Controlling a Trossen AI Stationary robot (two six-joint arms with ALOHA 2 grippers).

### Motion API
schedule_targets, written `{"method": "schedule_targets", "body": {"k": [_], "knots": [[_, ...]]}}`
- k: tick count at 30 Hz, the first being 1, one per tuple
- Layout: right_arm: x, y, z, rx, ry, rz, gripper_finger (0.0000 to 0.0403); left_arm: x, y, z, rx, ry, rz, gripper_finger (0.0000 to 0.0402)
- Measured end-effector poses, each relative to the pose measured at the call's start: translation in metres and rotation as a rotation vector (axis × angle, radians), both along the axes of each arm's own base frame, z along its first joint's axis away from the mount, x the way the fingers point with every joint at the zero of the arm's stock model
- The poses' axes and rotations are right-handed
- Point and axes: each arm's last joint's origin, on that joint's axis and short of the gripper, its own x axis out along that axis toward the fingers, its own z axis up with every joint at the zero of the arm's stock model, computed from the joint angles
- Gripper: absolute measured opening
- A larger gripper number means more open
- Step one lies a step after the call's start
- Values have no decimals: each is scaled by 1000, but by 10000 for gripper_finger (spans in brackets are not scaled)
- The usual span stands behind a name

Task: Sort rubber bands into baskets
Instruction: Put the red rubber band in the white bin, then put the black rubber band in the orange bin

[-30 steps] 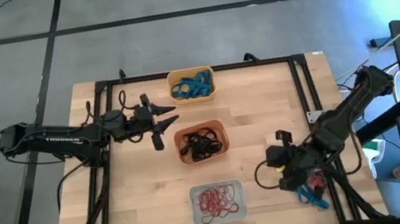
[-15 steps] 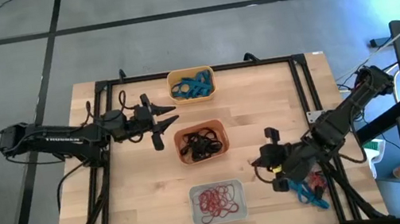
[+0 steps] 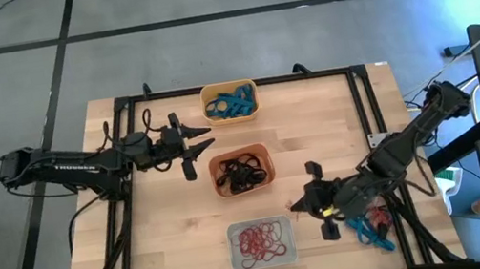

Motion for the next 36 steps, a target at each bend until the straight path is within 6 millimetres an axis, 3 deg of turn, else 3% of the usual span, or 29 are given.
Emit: {"method": "schedule_targets", "body": {"k": [8,19,30,36], "knots": [[25,19,-22,-15,-10,77,9,0,0,0,3,0,0,141],[56,26,-54,87,63,141,16,0,0,0,3,3,0,141],[56,25,-66,134,166,114,161,0,0,0,2,4,0,141],[44,17,-65,78,362,63,188,0,0,0,2,4,0,141]]}}
